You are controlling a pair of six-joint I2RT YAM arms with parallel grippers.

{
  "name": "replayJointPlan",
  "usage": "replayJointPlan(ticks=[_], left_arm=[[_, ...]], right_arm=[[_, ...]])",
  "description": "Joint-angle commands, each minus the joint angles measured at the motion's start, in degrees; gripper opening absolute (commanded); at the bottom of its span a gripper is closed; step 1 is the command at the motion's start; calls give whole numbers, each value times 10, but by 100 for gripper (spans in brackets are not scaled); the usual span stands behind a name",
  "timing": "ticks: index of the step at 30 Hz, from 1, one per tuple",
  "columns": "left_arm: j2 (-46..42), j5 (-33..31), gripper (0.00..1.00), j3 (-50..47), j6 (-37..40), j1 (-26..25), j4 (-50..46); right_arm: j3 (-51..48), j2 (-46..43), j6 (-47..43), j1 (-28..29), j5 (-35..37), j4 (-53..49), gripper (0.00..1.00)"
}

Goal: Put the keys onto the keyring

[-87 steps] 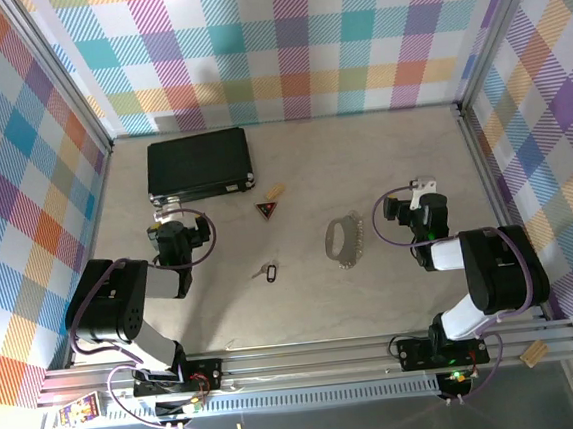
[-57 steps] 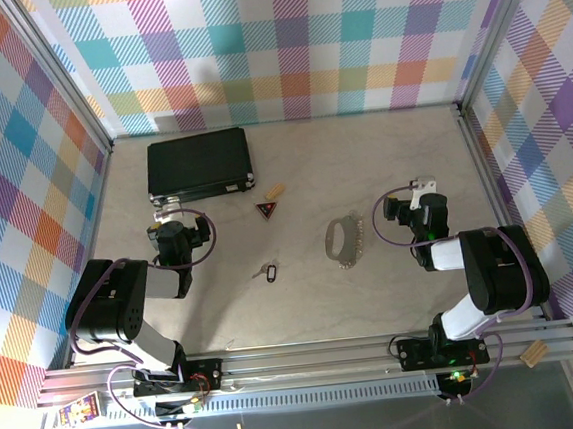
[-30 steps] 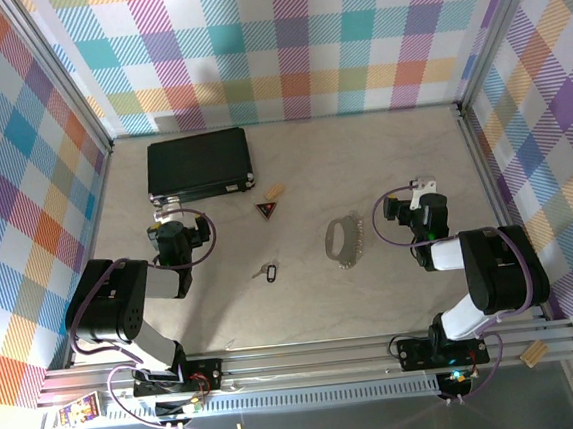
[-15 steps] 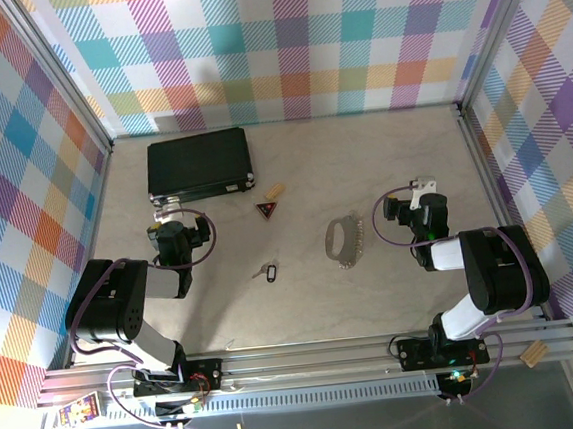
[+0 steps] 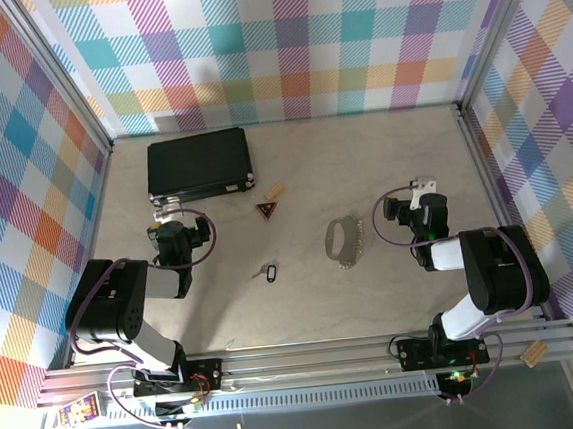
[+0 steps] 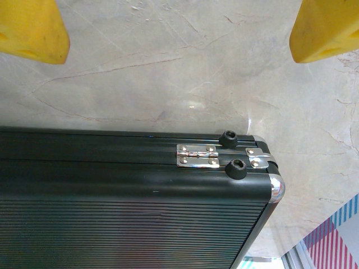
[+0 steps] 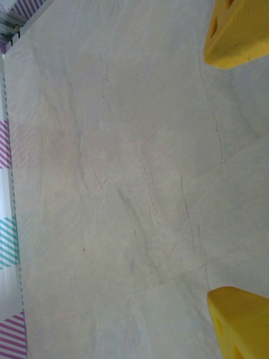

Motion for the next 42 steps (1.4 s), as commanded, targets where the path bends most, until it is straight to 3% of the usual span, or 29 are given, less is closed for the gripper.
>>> replayJointPlan(ticks=[1, 10, 14, 17, 21, 28, 34, 42], left_arm=[[-3, 7, 100, 6, -9, 4, 4], [-43, 7, 100, 11, -9, 5, -38], [-110, 0, 100, 28, -16, 5, -130], [-159, -3, 100, 36, -36, 5, -194], [-220, 23, 100, 53, -67, 4, -284], [-339, 86, 100, 97, -171, -17, -489], [-356, 199, 100, 157, -229, -34, -653], [-325, 231, 100, 205, -213, -182, -737]], right_arm=[[11, -1, 3, 0, -3, 14, 99], [17, -32, -11, 7, -6, -19, 99], [50, -101, -21, 21, 14, -139, 99], [94, -146, 25, 23, 51, -256, 99], [136, -187, 83, 24, 46, -365, 99], [195, -244, 163, 35, -36, -533, 99], [218, -268, 152, 91, -107, -619, 99], [215, -293, 160, 124, -231, -690, 99]])
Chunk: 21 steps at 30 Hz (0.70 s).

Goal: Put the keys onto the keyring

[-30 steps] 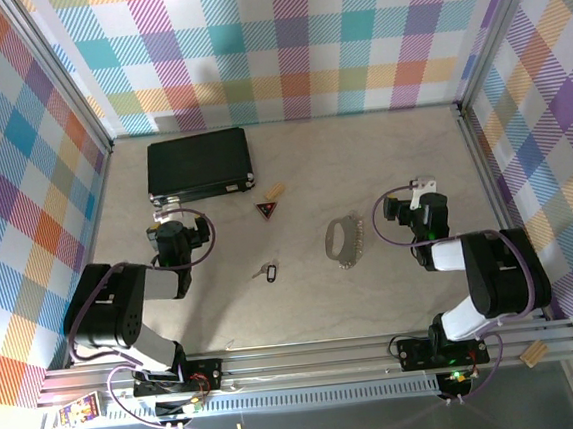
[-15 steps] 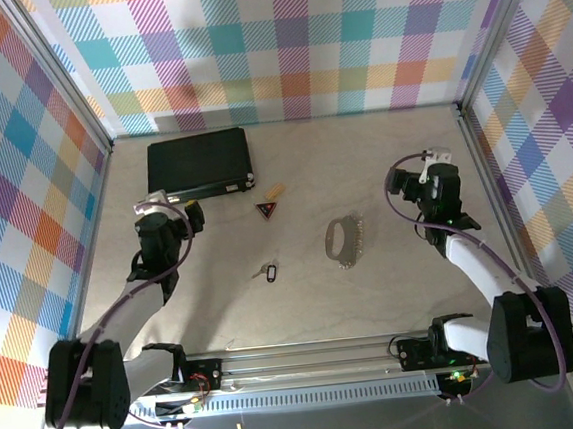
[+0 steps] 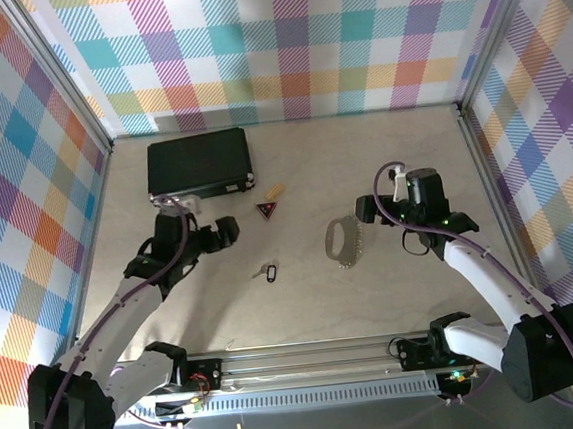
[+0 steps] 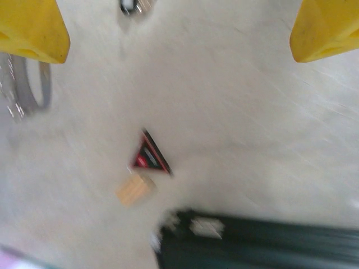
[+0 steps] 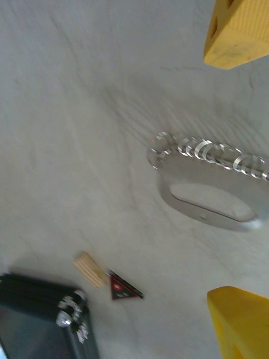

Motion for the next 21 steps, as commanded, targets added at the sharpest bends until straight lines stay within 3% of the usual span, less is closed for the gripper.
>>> replayJointPlan(ticks=[1, 6, 12, 21], left_arm=[[8, 23, 100, 33, -9, -66, -62], [38, -18, 100, 66, -28, -179, -78], [80, -29, 95, 66, -85, -299, -9], [228, 5, 79, 84, -130, -376, 136]], right_arm=[[-10, -34, 21, 3, -91, -42, 99], [-63, -59, 50, 2, -145, -18, 99], [-89, -61, 70, -2, -169, 7, 99], [-116, -114, 93, -13, -196, -18, 99]])
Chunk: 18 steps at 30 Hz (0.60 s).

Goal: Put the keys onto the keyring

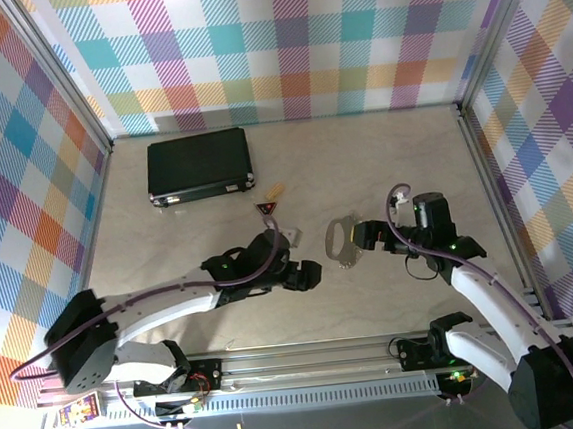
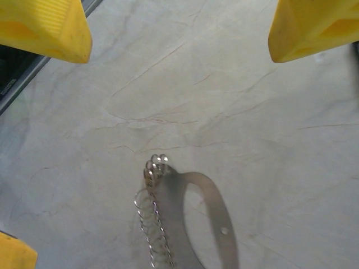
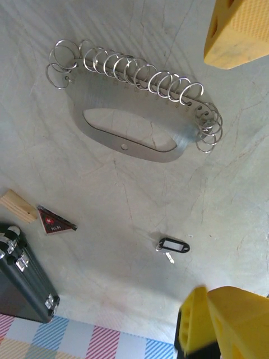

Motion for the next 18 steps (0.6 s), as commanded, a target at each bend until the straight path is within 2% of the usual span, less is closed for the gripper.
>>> replayJointPlan(ticks=[1, 6, 18], left_arm=[[52, 17, 78, 26, -27, -14, 75], [129, 31, 69, 49, -35, -17, 130], [253, 32, 47, 126, -21, -13, 133]], right_arm=[[-16, -27, 18, -10, -28, -11, 99], [-23, -70, 16, -30, -28, -44, 99], [-26, -76, 5, -71, -53, -50, 99]])
